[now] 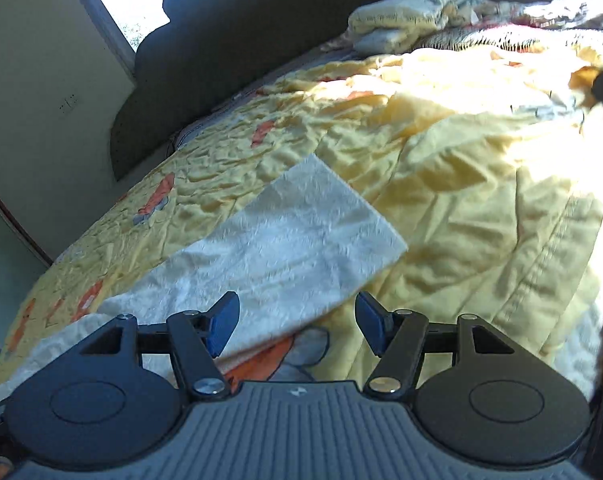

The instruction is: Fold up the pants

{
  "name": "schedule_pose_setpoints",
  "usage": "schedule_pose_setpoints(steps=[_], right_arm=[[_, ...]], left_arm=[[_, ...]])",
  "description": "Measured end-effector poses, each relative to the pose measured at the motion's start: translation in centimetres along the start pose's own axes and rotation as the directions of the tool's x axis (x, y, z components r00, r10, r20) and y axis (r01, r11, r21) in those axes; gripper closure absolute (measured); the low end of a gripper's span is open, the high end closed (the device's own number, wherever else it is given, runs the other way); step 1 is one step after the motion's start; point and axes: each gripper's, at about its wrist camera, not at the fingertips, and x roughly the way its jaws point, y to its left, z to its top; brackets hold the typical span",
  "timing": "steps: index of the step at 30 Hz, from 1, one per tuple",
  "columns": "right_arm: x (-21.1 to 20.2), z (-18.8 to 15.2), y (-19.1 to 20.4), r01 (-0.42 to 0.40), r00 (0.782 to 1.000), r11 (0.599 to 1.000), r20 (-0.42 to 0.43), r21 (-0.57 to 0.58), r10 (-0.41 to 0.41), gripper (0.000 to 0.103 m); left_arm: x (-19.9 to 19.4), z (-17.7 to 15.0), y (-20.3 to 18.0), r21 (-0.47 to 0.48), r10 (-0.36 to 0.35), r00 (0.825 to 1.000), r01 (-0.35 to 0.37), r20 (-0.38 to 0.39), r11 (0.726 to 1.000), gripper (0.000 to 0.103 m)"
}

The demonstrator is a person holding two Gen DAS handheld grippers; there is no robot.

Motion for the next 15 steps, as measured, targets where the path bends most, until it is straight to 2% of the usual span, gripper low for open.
schedule_pose_setpoints(steps=[3,5,7,8,9,13,15], right_arm=[[0.4,0.0,-1.3,-0.008,0.999,0.996,0.042,0.088,0.004,0.04],[0.8,0.6,-3.1,-0.039,0.995,0.981,0.101,0.192,0.02,0.041],[1.4,1.2,-4.2,-0.049,0.991,0.968,0.132,0.246,0.016,0.06],[1.8,1.5,-4.5,-0.049,0.991,0.967,0.135,0.249,0.016,0.081],[2.0,1.8,-4.6,-0.049,0.991,0.968,0.133,0.244,0.016,0.094],[1.4,2.9,-3.0,-0.066,0.977,0.993,0.208,0.099,0.044,0.094],[2.2,3.2,-2.9,-0.015,0.988,0.998,0.156,0.067,0.005,0.094]], left_arm=[[0.0,-0.1,0.1,-0.006,-0.001,1.0,0.001,0.001,1.0,0.006],[0.0,-0.2,0.1,-0.006,0.001,1.0,-0.001,0.004,1.0,0.006],[0.0,-0.2,0.1,-0.007,0.002,1.0,-0.002,0.004,1.0,0.006],[0.0,-0.2,0.1,-0.008,0.002,1.0,-0.002,0.004,1.0,0.006],[0.0,-0.2,0.1,-0.009,0.002,1.0,-0.002,0.005,1.0,0.006],[0.0,-0.2,0.1,-0.009,0.003,1.0,-0.003,0.004,1.0,0.005],[0.0,-0.2,0.2,-0.009,0.003,1.0,-0.002,0.004,1.0,0.005]])
